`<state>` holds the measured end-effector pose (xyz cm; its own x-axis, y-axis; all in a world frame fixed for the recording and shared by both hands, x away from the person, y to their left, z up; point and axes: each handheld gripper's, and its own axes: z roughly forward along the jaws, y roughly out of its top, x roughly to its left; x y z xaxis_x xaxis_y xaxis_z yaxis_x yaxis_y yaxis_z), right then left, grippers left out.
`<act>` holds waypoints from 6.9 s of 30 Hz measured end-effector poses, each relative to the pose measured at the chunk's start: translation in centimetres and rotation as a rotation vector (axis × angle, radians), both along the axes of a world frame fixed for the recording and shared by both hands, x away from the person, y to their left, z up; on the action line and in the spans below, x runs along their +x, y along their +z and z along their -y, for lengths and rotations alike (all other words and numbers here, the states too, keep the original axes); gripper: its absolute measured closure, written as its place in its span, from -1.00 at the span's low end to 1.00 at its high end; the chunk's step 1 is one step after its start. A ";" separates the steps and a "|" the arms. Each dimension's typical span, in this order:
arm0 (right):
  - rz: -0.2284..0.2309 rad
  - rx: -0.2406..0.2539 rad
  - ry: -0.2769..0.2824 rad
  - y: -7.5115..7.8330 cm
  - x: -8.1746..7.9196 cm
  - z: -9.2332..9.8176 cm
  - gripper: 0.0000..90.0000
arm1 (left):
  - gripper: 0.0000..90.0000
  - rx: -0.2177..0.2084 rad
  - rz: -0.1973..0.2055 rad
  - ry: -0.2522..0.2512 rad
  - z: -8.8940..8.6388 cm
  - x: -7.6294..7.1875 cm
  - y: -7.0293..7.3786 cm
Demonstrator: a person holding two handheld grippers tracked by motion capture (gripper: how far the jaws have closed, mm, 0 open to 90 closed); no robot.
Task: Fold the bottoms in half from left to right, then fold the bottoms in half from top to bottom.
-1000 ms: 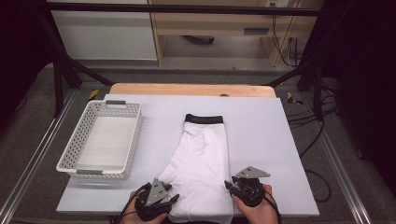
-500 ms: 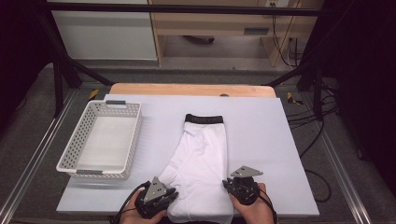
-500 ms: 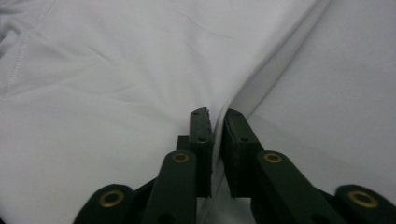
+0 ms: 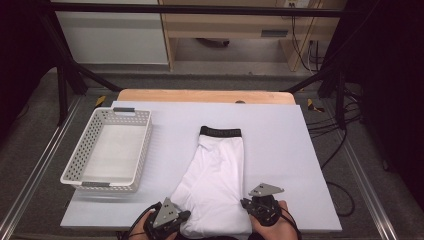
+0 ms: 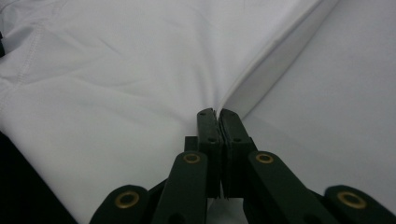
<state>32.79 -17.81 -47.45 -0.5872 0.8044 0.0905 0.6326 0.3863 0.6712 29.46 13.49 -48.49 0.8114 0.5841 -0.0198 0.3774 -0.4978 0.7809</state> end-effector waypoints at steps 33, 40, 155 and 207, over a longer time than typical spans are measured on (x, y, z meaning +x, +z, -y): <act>0.052 0.004 -0.082 -0.5 1.3 -0.8 0.24 | 0.96 0.063 -0.015 0.123 -3.5 2.3 0.8; 0.055 0.002 -0.078 -0.5 1.2 -0.8 0.22 | 0.96 0.070 -0.020 0.138 -3.7 3.0 0.7; 0.182 0.073 -0.132 2.4 17.1 -0.9 -0.56 | -0.45 -0.040 0.012 0.259 2.4 20.4 3.2; 0.077 0.012 -0.131 -0.6 18.7 -2.1 0.02 | 0.22 0.024 -0.030 0.219 4.9 24.6 0.2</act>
<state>51.48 -15.66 -48.04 -0.4826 0.8738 0.0594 0.6238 0.2953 0.7236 54.10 8.55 -48.24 0.6644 0.7469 -0.0263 0.5016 -0.4194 0.7566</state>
